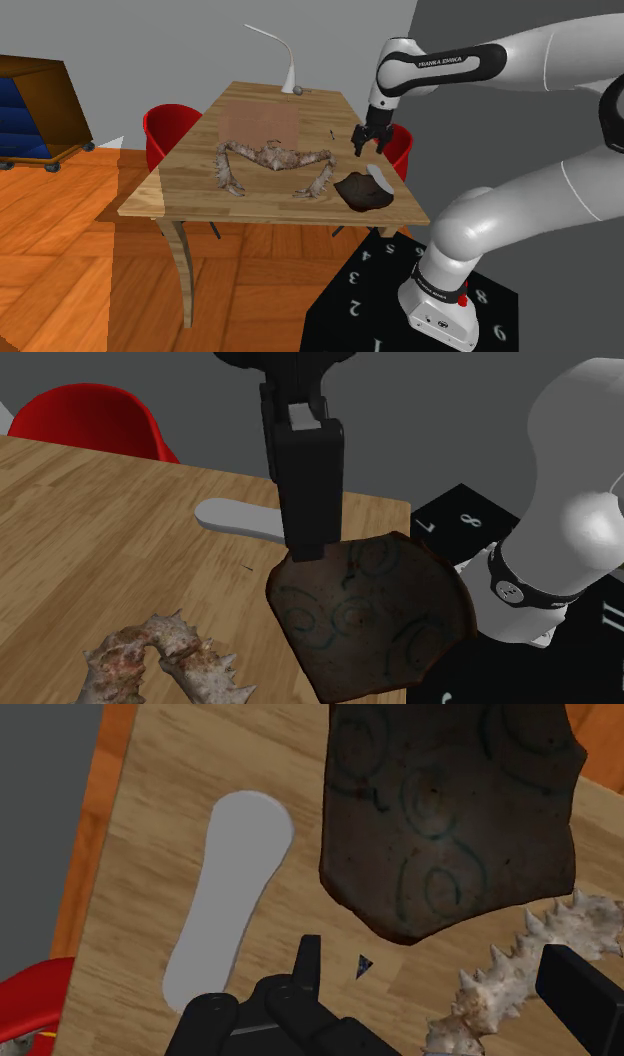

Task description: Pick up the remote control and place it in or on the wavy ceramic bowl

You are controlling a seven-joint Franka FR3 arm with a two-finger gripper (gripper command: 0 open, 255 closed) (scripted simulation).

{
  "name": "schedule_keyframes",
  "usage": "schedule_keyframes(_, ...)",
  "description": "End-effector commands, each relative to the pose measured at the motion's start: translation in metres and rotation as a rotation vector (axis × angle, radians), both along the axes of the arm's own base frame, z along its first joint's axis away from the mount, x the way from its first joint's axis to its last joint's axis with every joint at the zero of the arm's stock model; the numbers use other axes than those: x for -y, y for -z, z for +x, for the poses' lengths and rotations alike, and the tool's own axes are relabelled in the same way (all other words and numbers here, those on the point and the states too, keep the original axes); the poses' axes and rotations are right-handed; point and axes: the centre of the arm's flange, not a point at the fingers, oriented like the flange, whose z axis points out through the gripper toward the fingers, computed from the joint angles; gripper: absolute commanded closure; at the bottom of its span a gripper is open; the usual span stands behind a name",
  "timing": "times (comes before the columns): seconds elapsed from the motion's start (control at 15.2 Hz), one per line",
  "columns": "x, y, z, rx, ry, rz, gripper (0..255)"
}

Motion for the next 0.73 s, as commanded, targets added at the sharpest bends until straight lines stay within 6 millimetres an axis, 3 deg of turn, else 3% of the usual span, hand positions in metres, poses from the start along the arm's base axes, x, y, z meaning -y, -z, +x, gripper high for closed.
schedule_keyframes(0.0,0.022,0.017,0.0,0.0,0.047,-0.004,0)
schedule_keyframes(0.66,0.123,0.097,-0.014,-0.007,0.281,-0.018,0)
